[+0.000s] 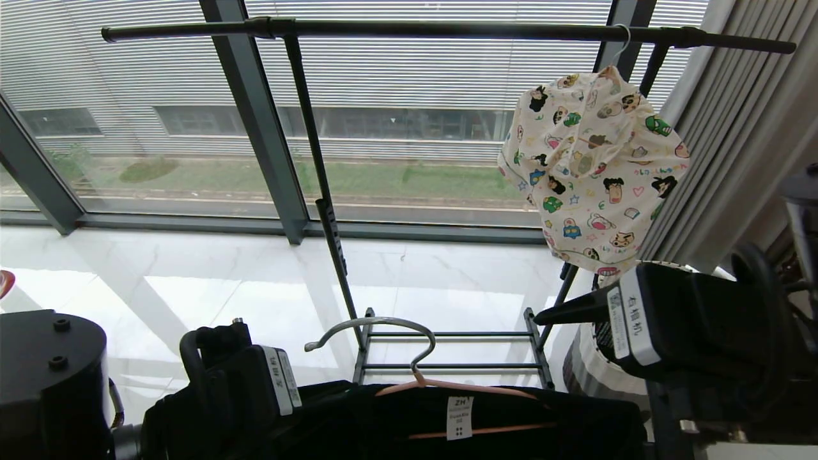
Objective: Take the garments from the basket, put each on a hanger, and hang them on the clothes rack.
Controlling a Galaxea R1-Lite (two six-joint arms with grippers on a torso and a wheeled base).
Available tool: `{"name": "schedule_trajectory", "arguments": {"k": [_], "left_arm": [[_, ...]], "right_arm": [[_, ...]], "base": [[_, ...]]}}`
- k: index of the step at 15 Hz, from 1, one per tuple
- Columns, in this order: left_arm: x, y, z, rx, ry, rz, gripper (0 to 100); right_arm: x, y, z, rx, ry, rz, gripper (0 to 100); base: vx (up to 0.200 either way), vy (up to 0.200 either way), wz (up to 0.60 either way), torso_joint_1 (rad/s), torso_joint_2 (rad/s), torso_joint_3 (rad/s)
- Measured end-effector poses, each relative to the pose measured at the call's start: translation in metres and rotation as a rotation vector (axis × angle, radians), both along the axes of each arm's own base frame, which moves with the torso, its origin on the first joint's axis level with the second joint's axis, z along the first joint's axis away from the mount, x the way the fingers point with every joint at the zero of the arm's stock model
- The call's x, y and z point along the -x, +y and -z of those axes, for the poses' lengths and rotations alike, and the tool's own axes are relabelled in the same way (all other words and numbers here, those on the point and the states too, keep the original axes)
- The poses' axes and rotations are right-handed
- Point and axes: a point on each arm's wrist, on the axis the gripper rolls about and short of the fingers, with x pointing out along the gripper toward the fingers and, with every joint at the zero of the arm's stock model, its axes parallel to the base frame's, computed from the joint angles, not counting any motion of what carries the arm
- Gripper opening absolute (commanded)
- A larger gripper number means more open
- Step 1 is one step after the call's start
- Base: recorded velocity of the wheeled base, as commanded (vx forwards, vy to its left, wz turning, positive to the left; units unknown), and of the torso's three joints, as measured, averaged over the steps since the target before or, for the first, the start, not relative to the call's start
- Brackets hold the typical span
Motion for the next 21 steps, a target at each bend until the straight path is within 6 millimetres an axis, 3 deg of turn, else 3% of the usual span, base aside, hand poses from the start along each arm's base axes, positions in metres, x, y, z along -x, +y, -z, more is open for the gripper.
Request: {"name": "schedule_trajectory", "arguments": {"k": [4, 7, 10, 17, 18, 21], "left_arm": [[0.001, -0.003, -0.002, 0.007, -0.008, 0.015, 0], [0.003, -0.005, -0.005, 0.033, -0.037, 0.033, 0], [0.004, -0.006, -0.004, 0.034, -0.039, 0.041, 0], [0.009, -0.007, -0.007, 0.045, -0.049, 0.064, 0], [0.01, -0.007, -0.007, 0.045, -0.049, 0.07, 0], [0.011, -0.007, -0.008, 0.046, -0.055, 0.078, 0]], "right_arm": [[-0.009, 0.033, 0.011, 0.007, 0.123, 0.019, 100], [-0.012, 0.041, 0.017, 0.011, 0.179, 0.049, 100], [-0.013, 0.04, 0.02, 0.02, 0.184, 0.056, 100], [-0.013, 0.02, 0.027, 0.015, 0.178, 0.097, 100], [-0.013, 0.019, 0.026, 0.014, 0.177, 0.097, 0], [-0.012, 0.017, 0.026, 0.013, 0.171, 0.097, 0]], "base": [[0.0, 0.0, 0.0, 0.0, 0.0, 0.0], [0.0, 0.0, 0.0, 0.0, 0.0, 0.0], [0.0, 0.0, 0.0, 0.0, 0.0, 0.0], [0.0, 0.0, 0.0, 0.0, 0.0, 0.0], [0.0, 0.0, 0.0, 0.0, 0.0, 0.0], [0.0, 0.0, 0.0, 0.0, 0.0, 0.0]]}}
